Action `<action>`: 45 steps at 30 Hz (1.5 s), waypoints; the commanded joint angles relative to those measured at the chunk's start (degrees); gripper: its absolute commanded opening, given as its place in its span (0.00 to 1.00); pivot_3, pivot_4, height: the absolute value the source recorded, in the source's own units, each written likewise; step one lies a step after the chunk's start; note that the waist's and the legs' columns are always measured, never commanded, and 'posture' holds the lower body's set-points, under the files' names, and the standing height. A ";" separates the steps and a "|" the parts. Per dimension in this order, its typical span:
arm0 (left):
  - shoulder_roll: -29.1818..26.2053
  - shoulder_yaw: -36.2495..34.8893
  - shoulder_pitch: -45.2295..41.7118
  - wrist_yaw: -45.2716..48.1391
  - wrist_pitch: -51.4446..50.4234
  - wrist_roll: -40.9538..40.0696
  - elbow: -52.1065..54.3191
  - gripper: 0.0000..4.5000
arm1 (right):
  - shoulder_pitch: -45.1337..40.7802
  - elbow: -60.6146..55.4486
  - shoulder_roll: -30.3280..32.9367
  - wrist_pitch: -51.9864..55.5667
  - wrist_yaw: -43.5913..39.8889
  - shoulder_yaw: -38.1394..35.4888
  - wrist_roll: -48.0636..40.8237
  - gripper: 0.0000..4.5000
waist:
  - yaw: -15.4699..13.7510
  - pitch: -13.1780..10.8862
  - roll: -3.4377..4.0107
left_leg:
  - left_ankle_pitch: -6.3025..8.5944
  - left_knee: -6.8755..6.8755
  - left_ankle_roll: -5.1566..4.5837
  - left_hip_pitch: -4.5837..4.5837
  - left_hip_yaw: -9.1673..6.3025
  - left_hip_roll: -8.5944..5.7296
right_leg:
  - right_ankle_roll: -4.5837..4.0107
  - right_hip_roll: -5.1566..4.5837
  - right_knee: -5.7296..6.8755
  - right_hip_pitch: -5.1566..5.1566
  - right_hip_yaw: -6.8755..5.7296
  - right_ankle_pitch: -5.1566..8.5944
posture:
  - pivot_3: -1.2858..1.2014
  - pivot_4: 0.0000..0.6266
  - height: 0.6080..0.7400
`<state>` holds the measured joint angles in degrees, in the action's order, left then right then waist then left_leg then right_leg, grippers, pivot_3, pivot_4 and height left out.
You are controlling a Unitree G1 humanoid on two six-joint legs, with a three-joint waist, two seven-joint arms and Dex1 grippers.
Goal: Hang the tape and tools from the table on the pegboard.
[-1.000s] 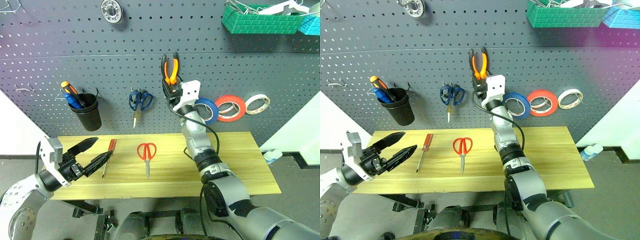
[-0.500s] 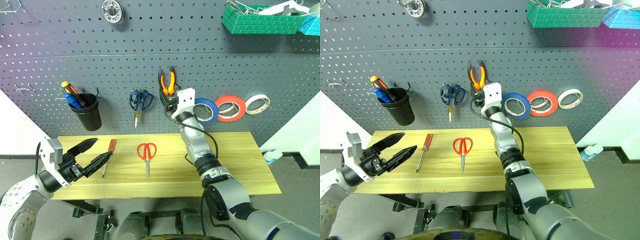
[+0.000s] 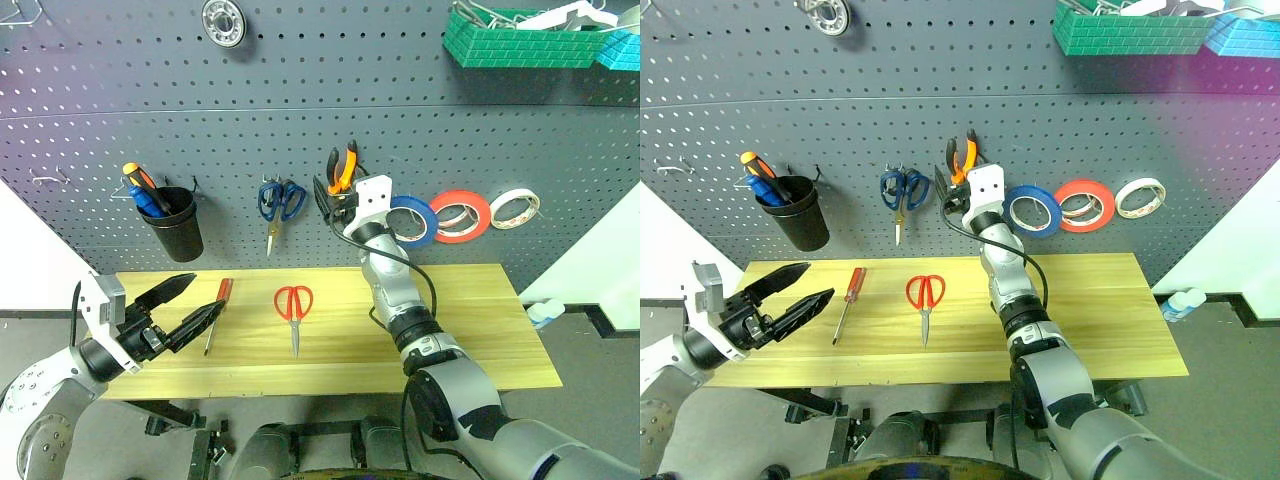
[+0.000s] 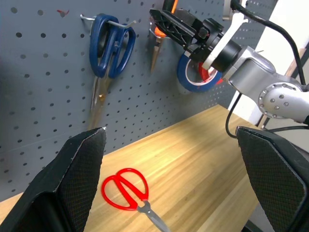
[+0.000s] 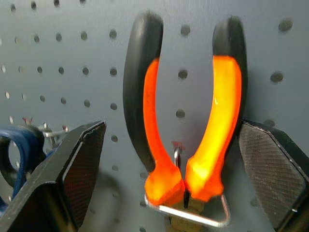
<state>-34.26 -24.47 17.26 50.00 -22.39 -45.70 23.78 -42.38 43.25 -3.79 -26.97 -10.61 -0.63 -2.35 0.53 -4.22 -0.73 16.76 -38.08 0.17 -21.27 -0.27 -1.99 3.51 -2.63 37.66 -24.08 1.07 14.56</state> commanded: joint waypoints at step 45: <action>4.57 4.92 -4.51 -10.29 11.39 19.77 -13.28 1.00 | 31.75 -58.32 28.28 52.83 -36.42 1.18 -37.12 0.99 | -0.99 0.34 -0.30 | 0.10 -0.03 -0.21 0.88 0.12 0.34 | -0.31 0.14 -0.73 1.18 -0.10 0.21 | 0.52 0.00 0.97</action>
<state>-30.04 -21.83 14.71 41.45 -11.02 -28.24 11.28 -10.59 -11.57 22.77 21.10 -43.10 3.41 -32.61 -0.45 -3.88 -1.03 16.89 -38.11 -0.08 -20.41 -0.14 -1.65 3.23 -2.49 36.92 -22.90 0.96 14.79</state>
